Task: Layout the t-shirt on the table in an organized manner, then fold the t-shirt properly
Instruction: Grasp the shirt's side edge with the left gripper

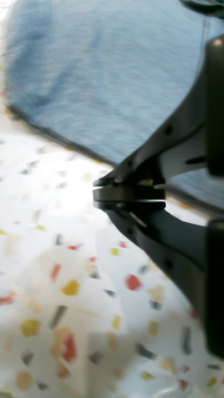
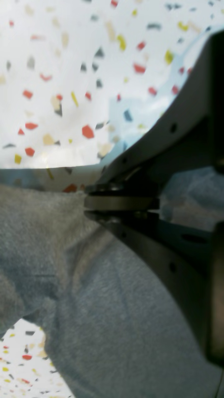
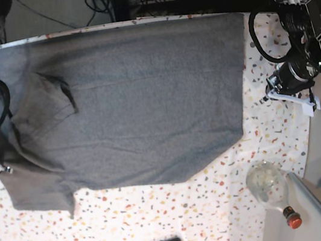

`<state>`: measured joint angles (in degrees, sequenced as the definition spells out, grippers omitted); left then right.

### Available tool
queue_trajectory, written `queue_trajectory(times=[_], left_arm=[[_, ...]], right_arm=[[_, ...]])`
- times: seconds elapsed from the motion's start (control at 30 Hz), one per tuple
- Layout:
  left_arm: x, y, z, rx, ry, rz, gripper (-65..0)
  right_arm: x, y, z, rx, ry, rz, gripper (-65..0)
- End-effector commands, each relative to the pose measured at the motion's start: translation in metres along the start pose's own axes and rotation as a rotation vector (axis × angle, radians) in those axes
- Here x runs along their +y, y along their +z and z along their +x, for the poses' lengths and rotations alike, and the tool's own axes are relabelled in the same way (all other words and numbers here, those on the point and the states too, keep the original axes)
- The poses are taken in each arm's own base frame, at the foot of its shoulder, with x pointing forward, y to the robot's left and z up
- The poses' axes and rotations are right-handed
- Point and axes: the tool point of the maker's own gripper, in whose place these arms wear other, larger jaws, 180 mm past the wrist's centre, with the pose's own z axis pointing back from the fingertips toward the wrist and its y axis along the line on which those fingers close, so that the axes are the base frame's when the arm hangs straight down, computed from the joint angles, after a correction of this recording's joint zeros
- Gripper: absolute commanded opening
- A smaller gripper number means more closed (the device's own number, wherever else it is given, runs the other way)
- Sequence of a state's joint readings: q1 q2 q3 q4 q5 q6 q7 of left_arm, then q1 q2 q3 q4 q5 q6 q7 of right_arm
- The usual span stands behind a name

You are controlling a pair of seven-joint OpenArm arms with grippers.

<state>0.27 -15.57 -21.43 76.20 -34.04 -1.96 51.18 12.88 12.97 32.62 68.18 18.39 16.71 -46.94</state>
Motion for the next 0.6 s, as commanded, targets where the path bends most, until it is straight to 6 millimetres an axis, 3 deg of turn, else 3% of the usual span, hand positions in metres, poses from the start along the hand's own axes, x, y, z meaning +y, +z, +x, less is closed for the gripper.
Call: queue_trajectory(times=[0.0, 0.13, 0.2, 0.27, 0.4, 0.57], left_arm=[[-0.004, 0.001, 0.024, -0.051, 0.002, -0.015, -50.2], [-0.029, -0.011, 0.038, -0.047, -0.006, -0.057, -13.5], [-0.045, -0.02, 0.036, -0.02, -0.042, -0.076, -4.9], [-0.06, -0.033, 0.028, 0.028, -0.072, -0.092, -5.9], [-0.069, -0.054, 0.008, 0.098, -0.066, -0.094, -11.4], [-0.062, -0.066, -0.008, 0.108, -0.038, -0.077, -19.3]], right_arm=[[0.002, 0.011, 0.027, -0.078, 0.015, 0.007, -65.0], [0.003, 0.019, 0.03, -0.088, 0.039, -0.001, -65.0], [0.003, 0.02, 0.03, -0.087, 0.041, -0.003, -65.0], [0.002, 0.021, 0.029, -0.085, 0.038, -0.004, -65.0], [0.001, 0.021, 0.028, -0.082, 0.037, -0.005, -65.0], [-0.003, 0.02, 0.021, -0.072, 0.037, -0.011, -65.0]])
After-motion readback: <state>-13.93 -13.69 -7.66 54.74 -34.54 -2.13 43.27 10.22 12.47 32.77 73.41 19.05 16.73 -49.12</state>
